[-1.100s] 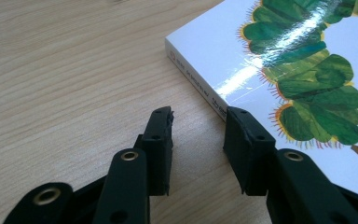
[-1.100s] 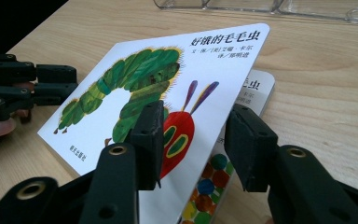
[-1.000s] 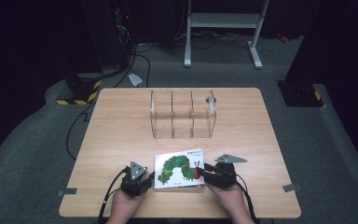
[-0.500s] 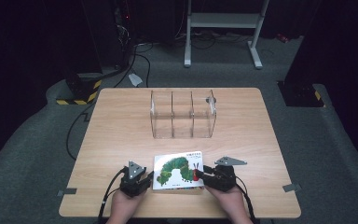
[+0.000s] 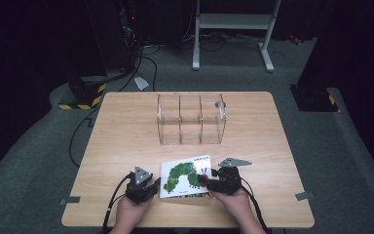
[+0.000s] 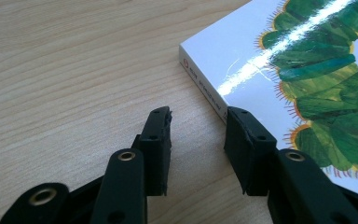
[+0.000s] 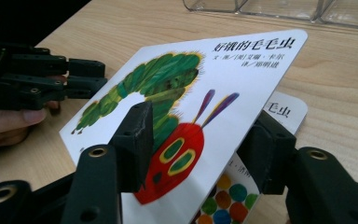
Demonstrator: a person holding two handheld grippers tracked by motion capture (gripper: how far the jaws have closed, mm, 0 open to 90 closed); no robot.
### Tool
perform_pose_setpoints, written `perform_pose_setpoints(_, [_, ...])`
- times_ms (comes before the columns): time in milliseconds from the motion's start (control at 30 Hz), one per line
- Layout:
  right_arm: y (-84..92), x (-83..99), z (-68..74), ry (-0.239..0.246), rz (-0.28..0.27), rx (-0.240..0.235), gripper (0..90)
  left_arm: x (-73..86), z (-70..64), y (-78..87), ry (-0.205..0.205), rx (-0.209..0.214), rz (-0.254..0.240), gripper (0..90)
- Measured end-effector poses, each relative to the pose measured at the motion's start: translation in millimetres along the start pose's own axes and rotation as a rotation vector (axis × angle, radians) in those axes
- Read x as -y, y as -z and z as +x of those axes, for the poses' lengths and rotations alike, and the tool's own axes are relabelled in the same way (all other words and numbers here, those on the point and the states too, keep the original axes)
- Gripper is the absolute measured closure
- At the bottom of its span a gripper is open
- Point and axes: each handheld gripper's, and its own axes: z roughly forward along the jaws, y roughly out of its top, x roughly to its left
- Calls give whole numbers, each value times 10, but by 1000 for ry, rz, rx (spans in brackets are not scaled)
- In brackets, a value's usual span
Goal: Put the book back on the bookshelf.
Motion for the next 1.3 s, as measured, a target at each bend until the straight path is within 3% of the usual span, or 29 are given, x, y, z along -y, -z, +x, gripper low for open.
perform_pose_setpoints(233, [-6, -62, -23, 0, -5, 6, 481, 4, -1, 1, -2, 0, -2, 604])
perform_pose_setpoints(433, [42, -54, -38, 4, -15, 5, 592, 5, -5, 1, 1, 1, -3, 598])
perform_pose_setpoints(567, [103, -42, -16, 38, -27, 6, 668, 4, -4, 1, 6, 7, -2, 585])
perform_pose_setpoints(800, [160, 38, 20, 72, -70, 4, 713, 7, 33, 17, 26, 18, -5, 550])
perform_pose_setpoints(900, [195, 97, 65, 109, -96, 20, 720, 4, 75, 56, 68, 30, -32, 515])
perform_pose_setpoints(967, [213, 120, 89, 127, -112, 24, 723, -1, 91, 68, 64, 30, -35, 499])
perform_pose_setpoints(1067, [232, 141, 111, 160, -135, 28, 728, -20, 126, 110, 109, 56, -75, 476])
perform_pose_setpoints(1300, [253, 168, 145, 198, -163, 34, 739, -49, 90, 135, 111, 104, -108, 401])
